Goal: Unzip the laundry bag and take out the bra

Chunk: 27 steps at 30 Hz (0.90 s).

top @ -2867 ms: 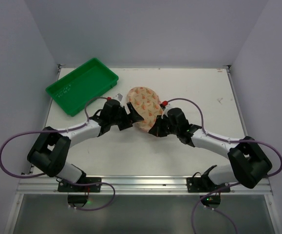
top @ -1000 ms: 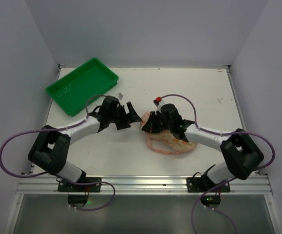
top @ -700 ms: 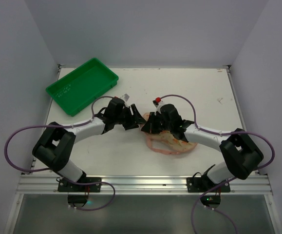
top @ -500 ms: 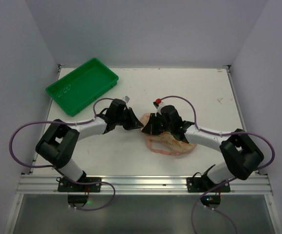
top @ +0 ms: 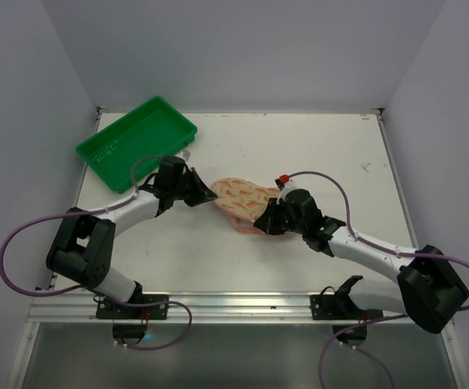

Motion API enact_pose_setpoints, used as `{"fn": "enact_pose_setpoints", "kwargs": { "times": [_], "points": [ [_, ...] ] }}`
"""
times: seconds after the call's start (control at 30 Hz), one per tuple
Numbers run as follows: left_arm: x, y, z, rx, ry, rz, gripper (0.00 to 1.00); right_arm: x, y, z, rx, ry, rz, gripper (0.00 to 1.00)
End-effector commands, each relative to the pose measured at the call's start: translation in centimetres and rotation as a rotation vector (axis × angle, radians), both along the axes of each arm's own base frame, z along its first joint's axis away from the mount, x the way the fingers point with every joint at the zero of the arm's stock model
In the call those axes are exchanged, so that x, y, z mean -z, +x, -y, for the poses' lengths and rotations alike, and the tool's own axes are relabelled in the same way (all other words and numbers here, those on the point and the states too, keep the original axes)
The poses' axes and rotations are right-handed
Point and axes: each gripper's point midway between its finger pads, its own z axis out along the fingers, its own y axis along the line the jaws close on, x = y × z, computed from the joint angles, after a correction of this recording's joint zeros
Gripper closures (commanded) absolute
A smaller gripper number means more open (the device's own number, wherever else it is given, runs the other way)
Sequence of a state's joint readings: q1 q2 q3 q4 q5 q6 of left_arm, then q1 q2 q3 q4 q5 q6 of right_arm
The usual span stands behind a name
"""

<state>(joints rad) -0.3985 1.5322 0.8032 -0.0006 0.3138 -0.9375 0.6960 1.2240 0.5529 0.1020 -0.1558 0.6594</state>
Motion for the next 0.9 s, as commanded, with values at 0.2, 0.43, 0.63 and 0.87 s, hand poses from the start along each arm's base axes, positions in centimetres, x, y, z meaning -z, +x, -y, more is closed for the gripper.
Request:
{"fn": "enact_pose_setpoints", "kwargs": {
  "times": [0.2, 0.43, 0.63, 0.87],
  "points": [
    [1.2, 1.8, -5.8, 0.029, 0.184, 0.056, 1.0, 2.5, 1.5, 7.1, 0.231, -0.139, -0.066, 1.0],
    [-1.0, 8.7, -7.4, 0.027, 0.266, 0.175, 1.0, 1.0, 2.5, 4.9, 0.171, -0.064, -0.064, 1.0],
    [-3.8, 11.8, -2.7, 0.067, 0.087, 0.224, 0.62, -1.5, 2.6, -0.8, 0.03, 0.024, -0.056, 1.0],
    [-3.5, 6.9, -2.5, -0.037, 0.084, 0.104, 0.09, -3.5, 3.1, -5.8, -0.059, 0.137, -0.071, 1.0]
  ]
}}
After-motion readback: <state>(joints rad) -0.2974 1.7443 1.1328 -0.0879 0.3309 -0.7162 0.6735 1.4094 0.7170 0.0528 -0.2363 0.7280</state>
